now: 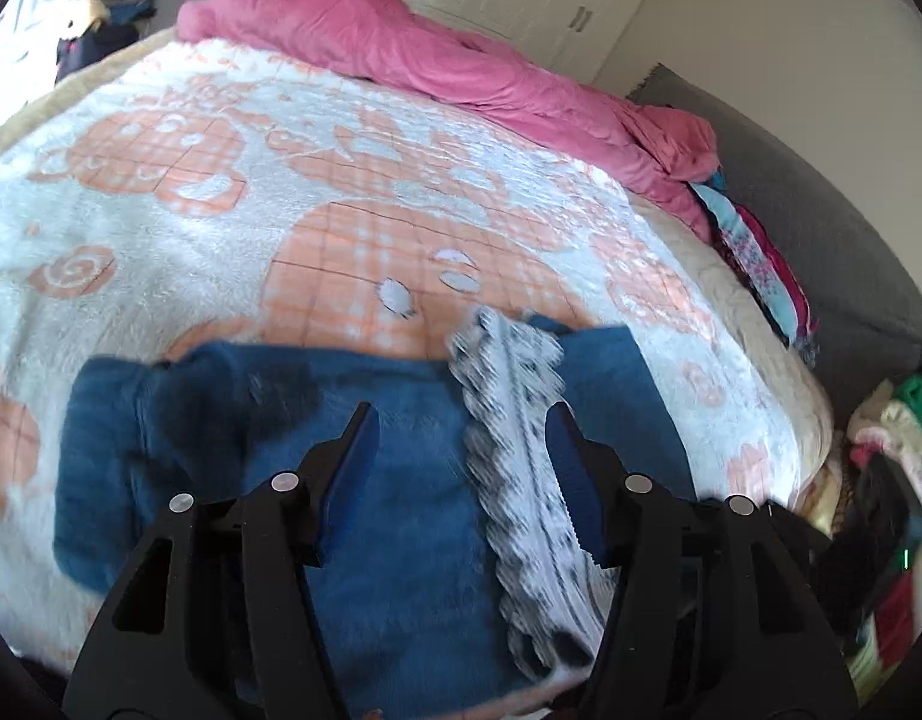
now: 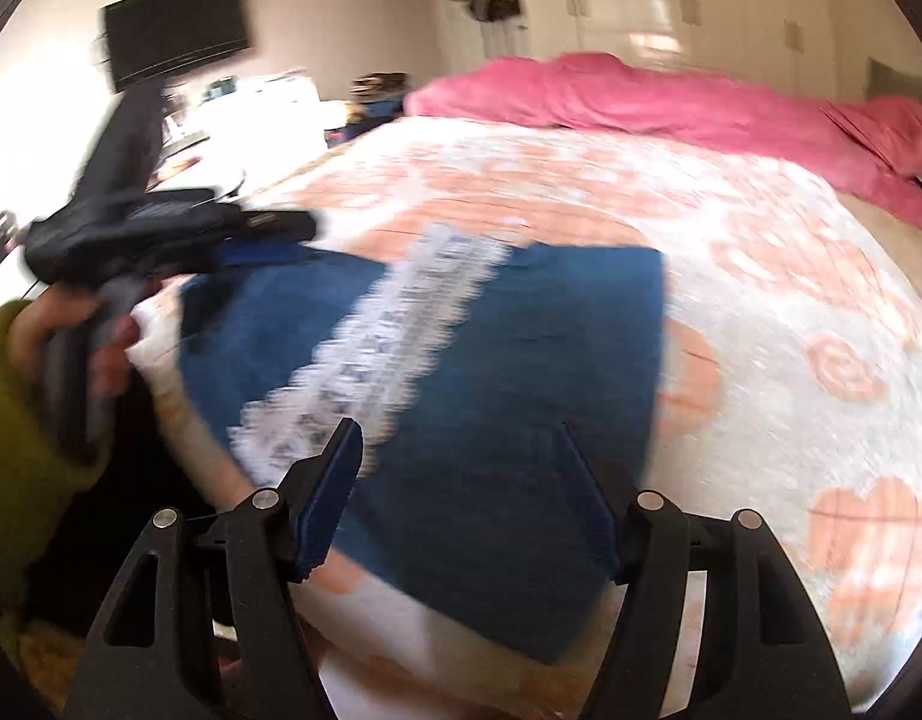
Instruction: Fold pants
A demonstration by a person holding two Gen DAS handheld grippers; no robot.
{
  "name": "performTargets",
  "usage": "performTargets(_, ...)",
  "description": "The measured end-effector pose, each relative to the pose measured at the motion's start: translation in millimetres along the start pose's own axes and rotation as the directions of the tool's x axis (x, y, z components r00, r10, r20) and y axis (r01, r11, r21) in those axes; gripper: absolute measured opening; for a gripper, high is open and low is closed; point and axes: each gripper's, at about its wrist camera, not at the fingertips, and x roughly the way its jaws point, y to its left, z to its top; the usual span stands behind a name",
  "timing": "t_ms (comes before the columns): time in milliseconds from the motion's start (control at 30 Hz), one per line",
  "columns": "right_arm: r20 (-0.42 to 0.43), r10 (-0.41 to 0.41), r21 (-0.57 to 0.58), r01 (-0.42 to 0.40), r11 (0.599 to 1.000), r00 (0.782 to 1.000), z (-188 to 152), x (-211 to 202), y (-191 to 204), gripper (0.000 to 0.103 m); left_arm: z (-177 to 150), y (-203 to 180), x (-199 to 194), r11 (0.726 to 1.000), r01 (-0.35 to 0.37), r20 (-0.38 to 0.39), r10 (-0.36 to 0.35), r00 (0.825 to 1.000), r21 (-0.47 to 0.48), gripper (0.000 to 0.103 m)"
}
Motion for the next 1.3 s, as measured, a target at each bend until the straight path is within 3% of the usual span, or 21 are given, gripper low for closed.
performTargets(100, -0.027, -0.014, -0.002, 0.014, 1.000, 1.000, -4, 3, -4, 0.065, -19, -21, -3, 0.996, -0.027, -0.012, 0.028, 1.000, 0.087, 0.049)
performTargets(233, -0.137, -0.092, -0.021, 0.090, 0.996, 0.986, -13, 24, 0, 0.065, -43, -41, 12, 0.984, -0.041, -0.079, 0.055, 0.995, 0.175, 0.049)
performTargets(300, -0.156, -0.090, -0.003, 0.091, 0.996, 0.984, -16, 31, -3, 0.065, -55, -46, 23, 0.975, -0.063, -0.117, 0.090, 0.989, 0.212, 0.050)
performTargets(433, -0.166, -0.089, 0.026, 0.095, 0.995, 0.982, -18, 28, -10, 0.065, -71, -44, 35, 0.963, -0.100, -0.151, 0.141, 0.978, 0.250, 0.051)
performTargets(567, -0.172, -0.098, 0.027, 0.104, 0.994, 0.980, -18, 27, -9, 0.065, -72, -42, 35, 0.964, -0.097, -0.151, 0.137, 0.979, 0.248, 0.051)
performTargets(667, -0.173, -0.095, 0.018, 0.099, 0.995, 0.980, -16, 27, -6, 0.072, -71, -42, 34, 0.964, -0.096, -0.152, 0.136, 0.979, 0.246, 0.052)
performTargets(967, -0.061, -0.057, 0.105, 0.064, 0.992, 0.997, -9, 5, -13, 0.080, -67, -41, 20, 0.974, -0.102, -0.131, 0.131, 0.983, 0.204, 0.060)
performTargets(1033, -0.032, -0.058, 0.122, 0.062, 0.991, 0.998, -7, 0, -14, 0.086, -66, -40, 15, 0.975, -0.110, -0.122, 0.136, 0.983, 0.195, 0.061)
performTargets(1300, 0.041, -0.066, 0.161, 0.059, 0.985, 0.997, -1, -11, -17, 0.092, -60, -38, -8, 0.973, -0.126, -0.076, 0.143, 0.987, 0.191, 0.073)
